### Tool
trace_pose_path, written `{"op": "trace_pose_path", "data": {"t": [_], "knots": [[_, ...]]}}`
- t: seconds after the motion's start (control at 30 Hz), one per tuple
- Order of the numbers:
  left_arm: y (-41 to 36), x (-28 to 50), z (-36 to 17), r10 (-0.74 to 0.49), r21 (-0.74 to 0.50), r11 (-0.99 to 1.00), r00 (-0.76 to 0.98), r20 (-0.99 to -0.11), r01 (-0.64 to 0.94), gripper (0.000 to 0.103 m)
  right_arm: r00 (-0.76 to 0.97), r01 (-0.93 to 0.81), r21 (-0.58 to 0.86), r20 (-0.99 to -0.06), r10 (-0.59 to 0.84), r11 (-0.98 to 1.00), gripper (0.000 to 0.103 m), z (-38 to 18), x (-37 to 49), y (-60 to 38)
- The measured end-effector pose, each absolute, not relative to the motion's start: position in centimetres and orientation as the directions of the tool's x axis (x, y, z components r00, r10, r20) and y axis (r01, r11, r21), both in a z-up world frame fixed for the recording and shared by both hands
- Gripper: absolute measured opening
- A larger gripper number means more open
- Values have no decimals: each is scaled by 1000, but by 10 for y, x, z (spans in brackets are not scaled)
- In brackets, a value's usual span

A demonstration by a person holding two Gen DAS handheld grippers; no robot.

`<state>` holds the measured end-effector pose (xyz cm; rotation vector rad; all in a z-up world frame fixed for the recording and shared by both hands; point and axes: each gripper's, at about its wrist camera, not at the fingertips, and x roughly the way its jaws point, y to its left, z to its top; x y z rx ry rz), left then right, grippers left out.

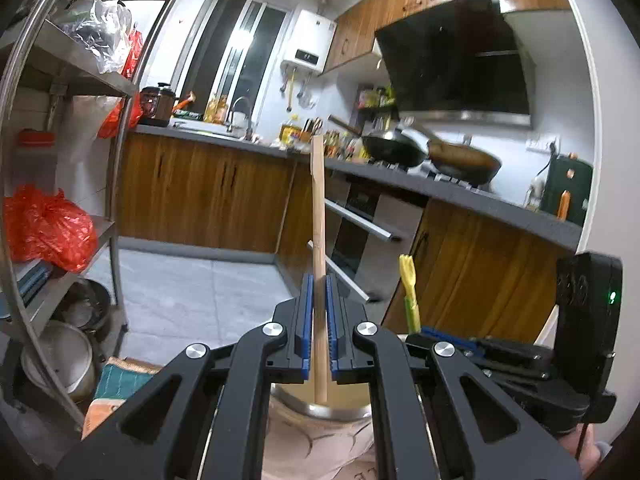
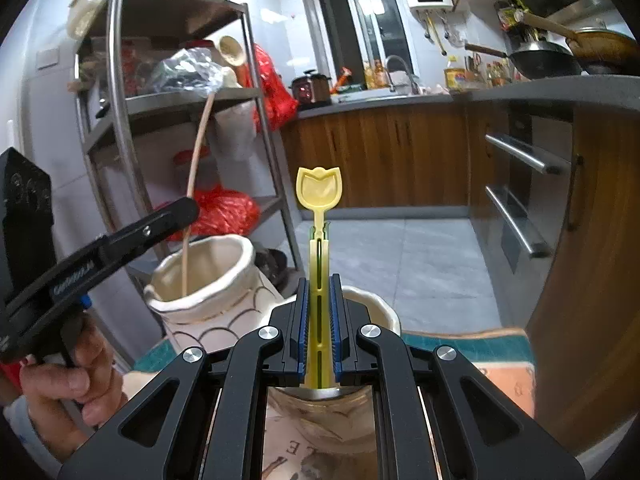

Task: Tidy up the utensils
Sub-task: 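Lift the chopstick and yellow utensil toward the ceramic holder with both tools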

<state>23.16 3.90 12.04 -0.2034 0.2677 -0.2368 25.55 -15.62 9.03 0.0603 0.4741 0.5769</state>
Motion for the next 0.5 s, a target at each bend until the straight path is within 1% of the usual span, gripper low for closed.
{"op": "trace_pose_path", "data": {"t": [0.2,0.27,0.5], "knots": [[31,244,114,-228,-202,965,914,-335,167,6,698,-491,188,-500,513,851,11,85,267,-152],[28,246,115,-216,-185,970,912,-347,160,6,694,-491,177,-512,506,853,11,85,267,-150],[28,246,116,-207,-181,972,909,-362,150,6,681,-497,157,-538,496,854,11,85,267,-144]]}}
